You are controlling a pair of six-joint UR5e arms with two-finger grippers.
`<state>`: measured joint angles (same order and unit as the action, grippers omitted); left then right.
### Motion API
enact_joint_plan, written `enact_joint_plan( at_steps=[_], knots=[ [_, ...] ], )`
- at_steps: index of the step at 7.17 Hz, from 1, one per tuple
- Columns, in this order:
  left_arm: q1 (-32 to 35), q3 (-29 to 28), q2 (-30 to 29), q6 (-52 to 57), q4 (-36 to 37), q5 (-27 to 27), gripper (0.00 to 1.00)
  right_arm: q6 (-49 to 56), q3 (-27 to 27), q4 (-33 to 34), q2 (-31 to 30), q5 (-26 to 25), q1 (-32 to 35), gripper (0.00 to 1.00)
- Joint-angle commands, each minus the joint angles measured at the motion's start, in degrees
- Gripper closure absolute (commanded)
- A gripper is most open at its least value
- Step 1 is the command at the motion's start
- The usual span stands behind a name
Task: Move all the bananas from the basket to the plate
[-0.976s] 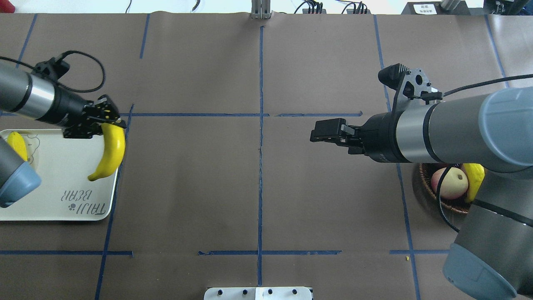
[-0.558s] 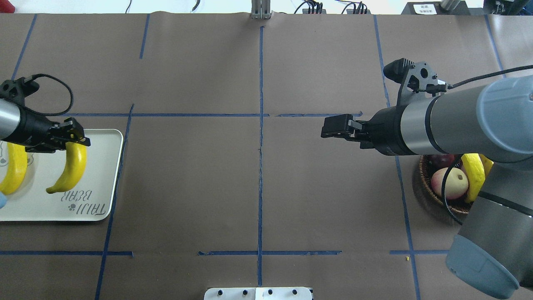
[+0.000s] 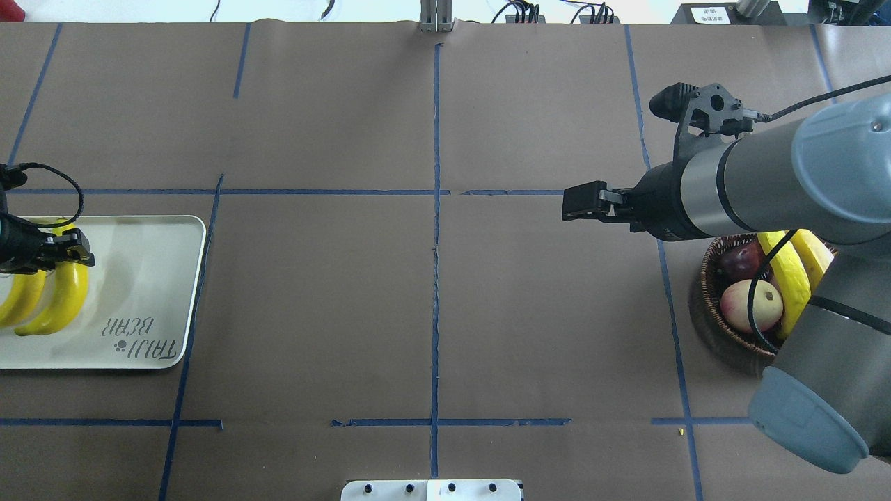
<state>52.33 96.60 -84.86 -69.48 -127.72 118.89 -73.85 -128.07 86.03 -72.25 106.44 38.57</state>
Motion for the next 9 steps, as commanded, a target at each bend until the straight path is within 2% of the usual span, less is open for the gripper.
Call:
enact_joint_plan(
  at_steps=[1,2,3,4,7,8,9],
  knots=[
    [0.0,-0.3,0.0,0.0,0.1,-0.8,1.00,0.0,-0.1,0.0,0.0,0.0,0.0,0.00],
    [-0.1,-0.3,0.2,0.1,0.1,-1.4,0.96,0.0,-0.1,0.0,0.0,0.0,0.0,0.00],
    [-0.2,-0.4,0.7,1.8,0.2,-3.2,0.28,0.0,-0.1,0.0,0.0,0.1,0.1,0.00],
    [0.0,-0.4,1.2,10.7,0.2,-4.0,0.01,0.0,-0.1,0.0,-0.1,0.1,0.3,0.00],
    [0.1,1.2,0.1,11.4,0.7,-3.0,0.01,0.0,-0.2,0.1,-1.0,0.2,0.5,0.00],
    [0.5,4.3,0.0,10.3,1.0,2.3,0.01,2.5,-0.8,-0.5,-5.0,0.3,1.0,0.00],
    [0.4,7.7,-0.9,2.1,2.6,4.9,0.01,9.9,-2.7,-0.9,-11.1,0.3,2.8,0.00]
  ],
)
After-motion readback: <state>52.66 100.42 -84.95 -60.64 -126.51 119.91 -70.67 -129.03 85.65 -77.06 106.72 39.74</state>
